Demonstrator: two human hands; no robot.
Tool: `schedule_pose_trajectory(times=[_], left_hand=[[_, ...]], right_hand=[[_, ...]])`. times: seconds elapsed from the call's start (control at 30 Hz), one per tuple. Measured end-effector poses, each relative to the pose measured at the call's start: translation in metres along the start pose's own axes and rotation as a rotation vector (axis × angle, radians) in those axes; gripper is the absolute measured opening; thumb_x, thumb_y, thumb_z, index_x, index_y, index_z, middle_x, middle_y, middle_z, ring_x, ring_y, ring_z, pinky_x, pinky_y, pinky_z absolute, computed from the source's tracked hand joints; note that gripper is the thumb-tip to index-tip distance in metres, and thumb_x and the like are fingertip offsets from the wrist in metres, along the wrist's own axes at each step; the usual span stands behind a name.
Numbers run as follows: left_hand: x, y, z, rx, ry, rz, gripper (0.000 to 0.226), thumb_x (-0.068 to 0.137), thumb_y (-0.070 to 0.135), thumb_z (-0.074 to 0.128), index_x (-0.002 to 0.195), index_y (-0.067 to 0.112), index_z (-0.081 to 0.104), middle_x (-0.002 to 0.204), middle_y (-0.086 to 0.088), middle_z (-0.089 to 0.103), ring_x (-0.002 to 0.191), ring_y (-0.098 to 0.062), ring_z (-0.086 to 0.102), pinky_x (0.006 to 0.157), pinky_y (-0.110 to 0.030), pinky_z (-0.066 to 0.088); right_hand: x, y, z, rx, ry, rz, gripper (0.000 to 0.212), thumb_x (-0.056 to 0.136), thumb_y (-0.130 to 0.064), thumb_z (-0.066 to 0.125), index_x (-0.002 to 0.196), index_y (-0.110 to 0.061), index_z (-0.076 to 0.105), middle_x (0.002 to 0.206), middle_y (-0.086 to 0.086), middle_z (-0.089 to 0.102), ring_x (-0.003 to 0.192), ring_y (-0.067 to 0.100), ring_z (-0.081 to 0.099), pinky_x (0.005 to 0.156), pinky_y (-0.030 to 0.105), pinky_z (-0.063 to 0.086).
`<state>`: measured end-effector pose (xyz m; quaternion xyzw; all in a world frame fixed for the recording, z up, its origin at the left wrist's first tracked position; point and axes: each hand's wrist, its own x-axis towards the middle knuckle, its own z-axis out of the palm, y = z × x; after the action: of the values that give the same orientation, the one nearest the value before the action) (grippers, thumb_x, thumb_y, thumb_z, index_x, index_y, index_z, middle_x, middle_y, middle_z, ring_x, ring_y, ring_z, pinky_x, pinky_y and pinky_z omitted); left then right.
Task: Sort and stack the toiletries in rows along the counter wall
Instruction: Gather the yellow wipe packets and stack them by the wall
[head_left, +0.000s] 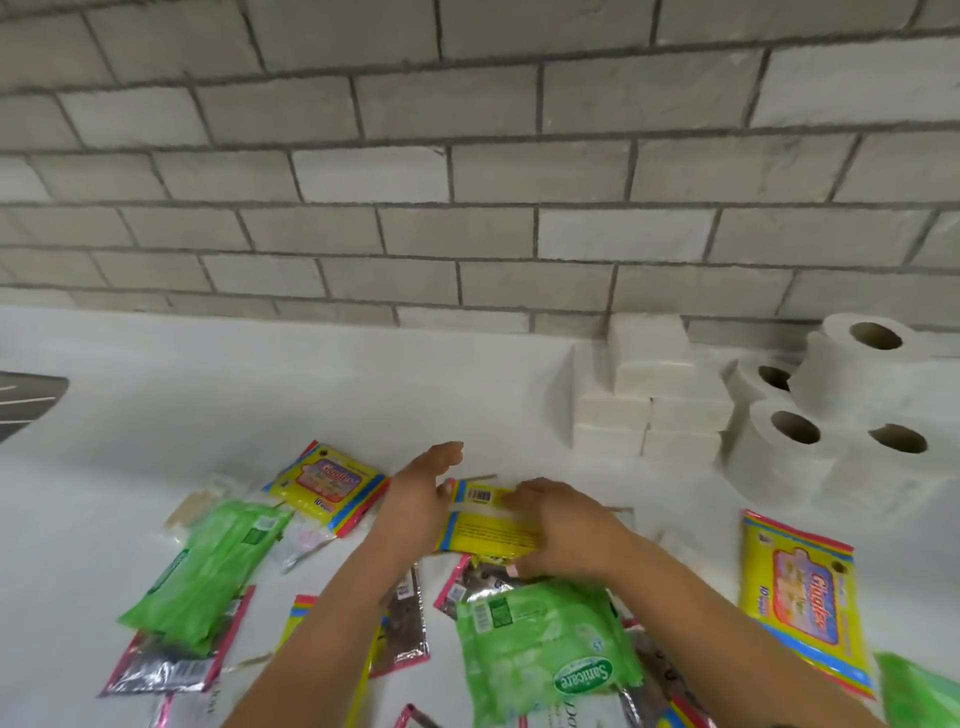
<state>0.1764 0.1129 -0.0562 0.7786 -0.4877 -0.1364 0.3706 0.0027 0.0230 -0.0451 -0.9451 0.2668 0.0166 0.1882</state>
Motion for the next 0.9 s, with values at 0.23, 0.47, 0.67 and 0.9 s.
schedule_pose_trajectory(times=[0.23,0.47,0.67,0.9], left_hand=[[-0.003,-0.013,-0.014,0.004,-0.091,0.017,0.05,0.087,-0.01,0.04,0.132,0.01,0.049,0.128,-0.004,0.059,0.12,-0.017,0.055,0.092,-0.013,0.036],[0.006,-0.021,-0.02,-0.05,-0.177,0.005,0.052,0.088,-0.011,0.038,0.134,0.01,0.046,0.128,-0.004,0.058,0.119,-0.016,0.054,0.091,-0.012,0.036],[0.021,-0.02,-0.026,-0.15,-0.094,-0.035,0.033,0.099,0.017,0.04,0.131,0.013,0.047,0.126,-0.003,0.06,0.11,-0.017,0.057,0.089,-0.016,0.04],[0.03,-0.016,-0.022,-0.241,-0.121,-0.124,0.043,0.098,0.037,0.039,0.134,0.015,0.043,0.127,-0.006,0.056,0.116,-0.024,0.054,0.093,-0.03,0.041]], right_hand=[[0.007,-0.009,0.015,-0.09,-0.008,0.06,0.081,0.069,-0.033,0.076,0.14,-0.028,0.037,0.127,0.006,0.052,0.112,0.026,0.051,0.09,0.033,0.046],[0.002,-0.016,0.011,-0.093,0.022,0.069,0.049,0.085,-0.027,0.056,0.132,-0.025,0.044,0.113,0.009,0.063,0.098,0.027,0.06,0.08,0.032,0.048],[0.005,-0.009,0.002,0.096,0.214,0.11,0.029,0.098,-0.023,0.042,0.123,-0.022,0.056,0.112,0.004,0.065,0.097,0.022,0.06,0.077,0.027,0.042],[0.017,-0.004,-0.006,0.613,0.481,0.263,0.021,0.098,-0.025,0.046,0.11,-0.017,0.061,0.097,0.0,0.066,0.09,0.017,0.061,0.067,0.011,0.042]])
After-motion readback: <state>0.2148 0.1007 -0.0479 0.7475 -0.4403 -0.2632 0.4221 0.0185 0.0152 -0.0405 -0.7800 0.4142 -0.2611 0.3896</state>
